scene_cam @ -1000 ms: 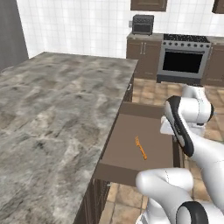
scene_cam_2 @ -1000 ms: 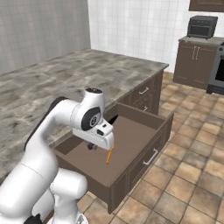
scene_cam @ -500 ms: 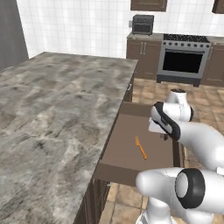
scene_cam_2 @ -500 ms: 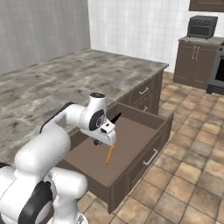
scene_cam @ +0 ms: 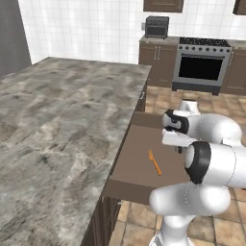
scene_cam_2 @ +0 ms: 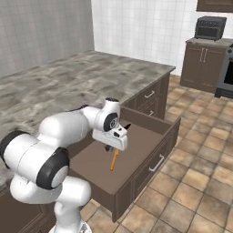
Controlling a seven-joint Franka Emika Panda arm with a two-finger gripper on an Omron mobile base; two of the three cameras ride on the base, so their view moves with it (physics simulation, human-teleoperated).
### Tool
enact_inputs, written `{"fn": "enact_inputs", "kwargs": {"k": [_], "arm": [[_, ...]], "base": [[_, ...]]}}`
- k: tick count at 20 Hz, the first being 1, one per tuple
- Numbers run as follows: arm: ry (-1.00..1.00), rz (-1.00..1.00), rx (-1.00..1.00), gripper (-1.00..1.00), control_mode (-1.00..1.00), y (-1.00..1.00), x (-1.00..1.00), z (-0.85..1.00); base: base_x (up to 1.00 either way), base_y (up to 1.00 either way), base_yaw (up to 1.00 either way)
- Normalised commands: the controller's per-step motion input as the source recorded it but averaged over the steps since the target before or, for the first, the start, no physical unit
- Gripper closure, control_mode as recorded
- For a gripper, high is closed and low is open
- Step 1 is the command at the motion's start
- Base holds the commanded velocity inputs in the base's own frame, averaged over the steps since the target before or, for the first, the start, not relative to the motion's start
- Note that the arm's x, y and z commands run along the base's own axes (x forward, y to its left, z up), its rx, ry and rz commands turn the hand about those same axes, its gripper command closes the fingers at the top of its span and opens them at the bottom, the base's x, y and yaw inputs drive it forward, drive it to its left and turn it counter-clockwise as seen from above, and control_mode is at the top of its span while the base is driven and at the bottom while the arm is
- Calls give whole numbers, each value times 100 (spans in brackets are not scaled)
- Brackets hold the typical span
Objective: Pick up the metallic utensils from the counter and place them in the open drawer. Make sure not to pick up any wooden utensils.
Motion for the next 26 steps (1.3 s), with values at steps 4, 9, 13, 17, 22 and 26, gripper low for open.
{"fn": "enact_inputs", "kwargs": {"k": [4, 9, 13, 17, 22, 26], "arm": [[8, 0, 0, 100, -100, 0, -1, -53], [2, 0, 0, 100, -100, 0, 8, -53], [0, 0, 0, 100, -100, -6, 22, -48], [0, 0, 0, 100, -100, -1, 12, -44], [0, 0, 0, 100, -100, 0, 19, -33], [0, 0, 0, 100, -100, 0, 43, -4]], "base": [[0, 0, 0], [0, 0, 0], [0, 0, 0], [0, 0, 0], [0, 0, 0], [0, 0, 0]]}}
